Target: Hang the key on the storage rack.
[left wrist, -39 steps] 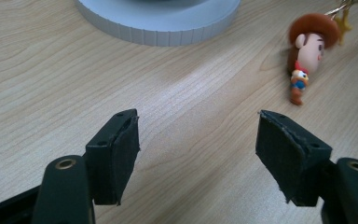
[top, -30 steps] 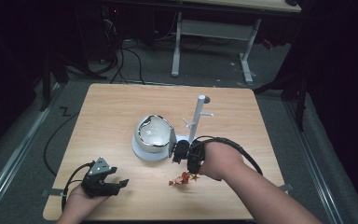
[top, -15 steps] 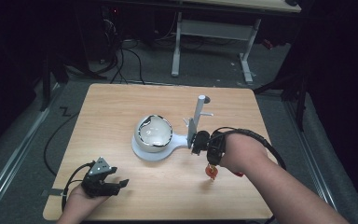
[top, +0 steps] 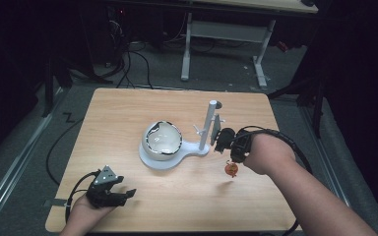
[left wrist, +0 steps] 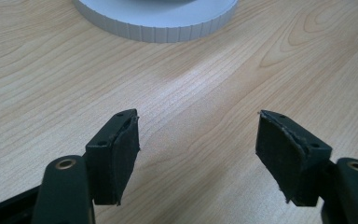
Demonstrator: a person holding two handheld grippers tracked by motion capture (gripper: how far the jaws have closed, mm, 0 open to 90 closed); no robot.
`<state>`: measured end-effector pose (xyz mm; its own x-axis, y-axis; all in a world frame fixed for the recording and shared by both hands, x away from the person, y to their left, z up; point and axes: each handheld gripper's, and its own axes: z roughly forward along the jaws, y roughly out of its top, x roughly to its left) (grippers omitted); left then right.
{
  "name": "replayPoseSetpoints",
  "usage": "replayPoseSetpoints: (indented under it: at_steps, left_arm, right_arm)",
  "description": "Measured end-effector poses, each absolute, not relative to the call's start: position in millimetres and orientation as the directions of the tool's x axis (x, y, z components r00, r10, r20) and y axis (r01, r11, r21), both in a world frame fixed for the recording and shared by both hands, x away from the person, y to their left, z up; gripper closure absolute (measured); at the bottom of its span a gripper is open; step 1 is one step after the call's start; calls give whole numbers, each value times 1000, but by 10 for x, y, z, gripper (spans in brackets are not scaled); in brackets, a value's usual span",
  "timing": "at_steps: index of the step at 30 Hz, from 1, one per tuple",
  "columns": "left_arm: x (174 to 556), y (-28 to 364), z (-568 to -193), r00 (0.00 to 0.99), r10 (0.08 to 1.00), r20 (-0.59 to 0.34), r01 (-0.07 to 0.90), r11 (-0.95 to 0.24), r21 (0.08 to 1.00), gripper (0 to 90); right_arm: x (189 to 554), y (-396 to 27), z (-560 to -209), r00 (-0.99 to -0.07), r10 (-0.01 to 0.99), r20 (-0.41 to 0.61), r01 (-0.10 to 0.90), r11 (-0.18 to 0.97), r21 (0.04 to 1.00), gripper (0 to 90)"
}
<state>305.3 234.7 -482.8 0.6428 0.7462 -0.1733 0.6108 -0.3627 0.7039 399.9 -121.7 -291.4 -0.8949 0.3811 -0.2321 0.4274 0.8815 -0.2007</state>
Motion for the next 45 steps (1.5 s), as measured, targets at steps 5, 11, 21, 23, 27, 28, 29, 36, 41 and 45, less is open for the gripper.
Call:
replayPoseSetpoints:
  at_steps: [5, 11, 21, 23, 27, 28, 29, 36, 41, 45]
  left_arm:
    - [3054, 2341, -4835, 643, 746, -173, 611, -364, 703, 305]
    - [3052, 2335, -4835, 645, 745, -172, 612, -368, 701, 305]
    - [3050, 2352, -4823, 643, 745, -175, 610, -361, 705, 305]
    - [3049, 2353, -4821, 642, 746, -176, 610, -358, 707, 305]
    - [3046, 2357, -4816, 643, 745, -174, 609, -360, 707, 305]
    - [3045, 2358, -4814, 644, 746, -173, 608, -361, 707, 305]
    - [3044, 2359, -4814, 644, 745, -171, 607, -363, 707, 305]
    - [3035, 2380, -4810, 642, 747, -173, 609, -359, 707, 305]
    - [3030, 2392, -4810, 639, 749, -176, 611, -356, 707, 305]
    - [3026, 2398, -4809, 638, 749, -176, 611, -354, 708, 305]
  right_arm:
    - [4055, -1287, -2806, -881, 405, -243, 451, 875, -175, 878]
    - [4137, -1322, -2606, -864, 429, -262, 475, 868, -143, 878]
    - [4336, -1263, -2263, -836, 452, -311, 500, 861, -90, 879]
    - [4386, -1234, -2223, -830, 461, -315, 508, 858, -83, 879]
    - [4483, -1156, -2213, -828, 456, -326, 508, 856, -93, 879]
    - [4528, -1115, -2219, -832, 452, -322, 502, 860, -89, 879]
    - [4545, -1091, -2223, -829, 457, -324, 508, 857, -90, 879]
    - [4678, -1004, -2238, -826, 456, -332, 508, 857, -88, 879]
    - [4791, -975, -2230, -818, 466, -338, 517, 853, -75, 879]
    - [4872, -977, -2287, -805, 471, -361, 528, 846, -73, 864]
